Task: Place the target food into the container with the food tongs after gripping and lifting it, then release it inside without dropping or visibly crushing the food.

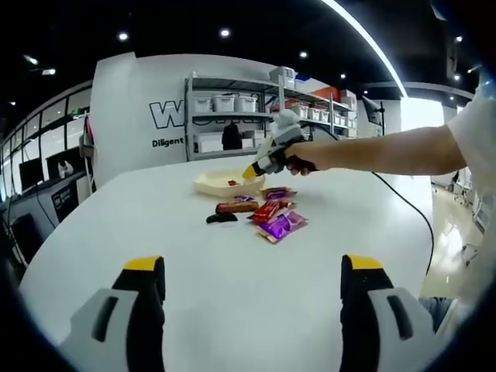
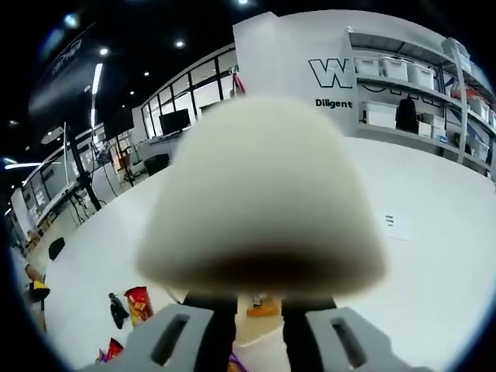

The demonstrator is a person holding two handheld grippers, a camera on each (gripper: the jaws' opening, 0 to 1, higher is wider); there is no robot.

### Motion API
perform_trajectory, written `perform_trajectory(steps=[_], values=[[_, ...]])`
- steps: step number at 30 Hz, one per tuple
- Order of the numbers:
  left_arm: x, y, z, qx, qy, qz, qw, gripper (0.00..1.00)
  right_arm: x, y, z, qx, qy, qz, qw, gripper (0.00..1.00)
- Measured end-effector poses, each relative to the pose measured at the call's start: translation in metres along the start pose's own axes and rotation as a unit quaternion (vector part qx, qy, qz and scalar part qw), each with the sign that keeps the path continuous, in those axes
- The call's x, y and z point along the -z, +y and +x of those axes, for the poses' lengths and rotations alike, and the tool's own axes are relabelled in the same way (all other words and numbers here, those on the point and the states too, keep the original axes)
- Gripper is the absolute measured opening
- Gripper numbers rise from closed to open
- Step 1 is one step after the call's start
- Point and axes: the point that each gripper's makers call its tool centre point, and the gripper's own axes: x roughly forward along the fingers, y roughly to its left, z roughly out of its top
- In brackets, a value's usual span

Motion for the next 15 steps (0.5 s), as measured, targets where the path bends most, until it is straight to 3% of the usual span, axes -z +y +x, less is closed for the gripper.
perform_trajectory(steps=[15], values=[[-0.005,-0.01,-0.004,0.005,-0.003,0.01,0.9999,0.92,0.001,0.006,-0.029,-0.007,-0.014,-0.012,0.9998,0.16]])
